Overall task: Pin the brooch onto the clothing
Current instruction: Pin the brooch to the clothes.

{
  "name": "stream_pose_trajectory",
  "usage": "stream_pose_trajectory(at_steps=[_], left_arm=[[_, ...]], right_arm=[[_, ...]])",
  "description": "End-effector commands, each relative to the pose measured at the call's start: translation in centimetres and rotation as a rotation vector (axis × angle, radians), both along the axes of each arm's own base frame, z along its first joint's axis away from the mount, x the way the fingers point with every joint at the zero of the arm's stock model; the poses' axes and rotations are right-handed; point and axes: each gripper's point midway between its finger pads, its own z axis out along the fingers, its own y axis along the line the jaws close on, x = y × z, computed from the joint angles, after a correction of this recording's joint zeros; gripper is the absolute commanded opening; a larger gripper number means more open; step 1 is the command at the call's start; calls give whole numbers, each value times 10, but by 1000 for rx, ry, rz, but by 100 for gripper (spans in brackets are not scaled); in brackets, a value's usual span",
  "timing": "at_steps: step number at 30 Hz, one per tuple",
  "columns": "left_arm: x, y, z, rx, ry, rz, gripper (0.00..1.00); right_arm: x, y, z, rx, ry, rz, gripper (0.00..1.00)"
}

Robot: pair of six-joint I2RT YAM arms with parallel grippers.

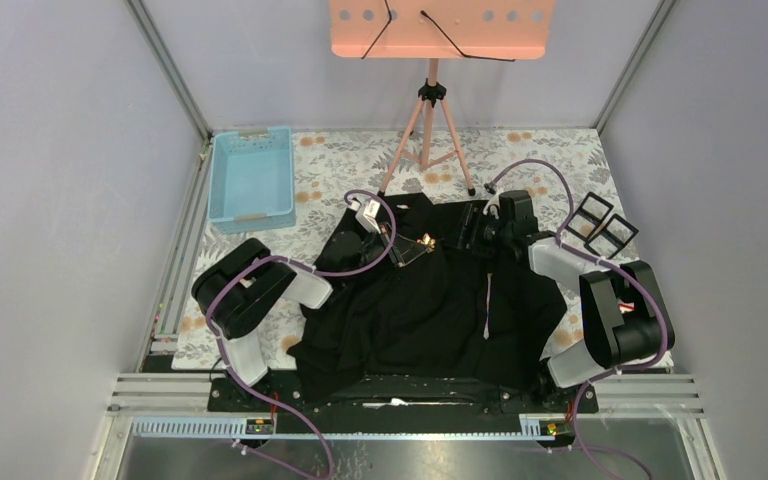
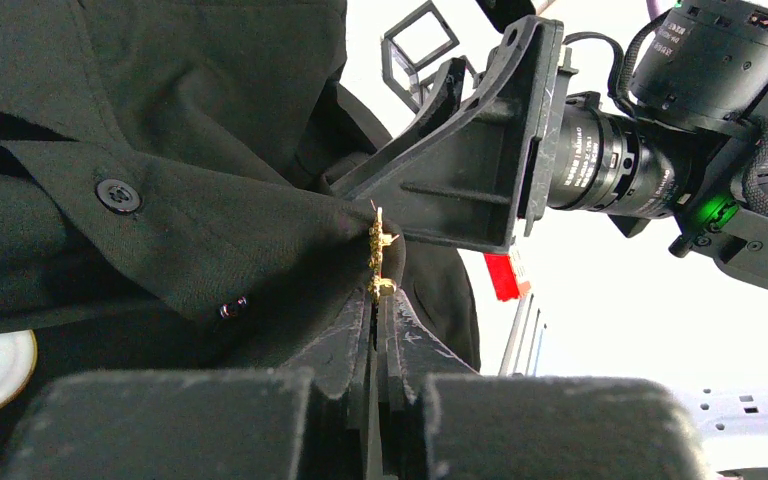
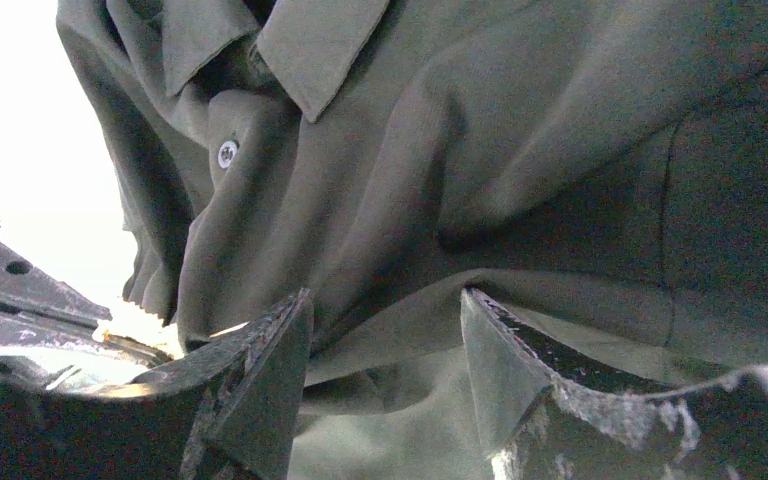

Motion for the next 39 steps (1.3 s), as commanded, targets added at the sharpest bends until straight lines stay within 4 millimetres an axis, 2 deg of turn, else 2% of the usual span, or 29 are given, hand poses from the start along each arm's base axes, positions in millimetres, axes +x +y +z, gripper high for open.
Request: stream_pose_trajectory(at_steps=[1, 23, 39], left_arm=[[-4, -2, 34, -65, -101, -25, 0], [-4, -5, 33, -67, -94, -40, 0], [-4, -11, 31, -56, -95, -69, 0]], right_arm=[[4, 10, 15, 57, -88, 69, 63], [-10, 12, 49, 79, -267, 145, 62], [-21, 21, 58, 136, -295, 209, 60]])
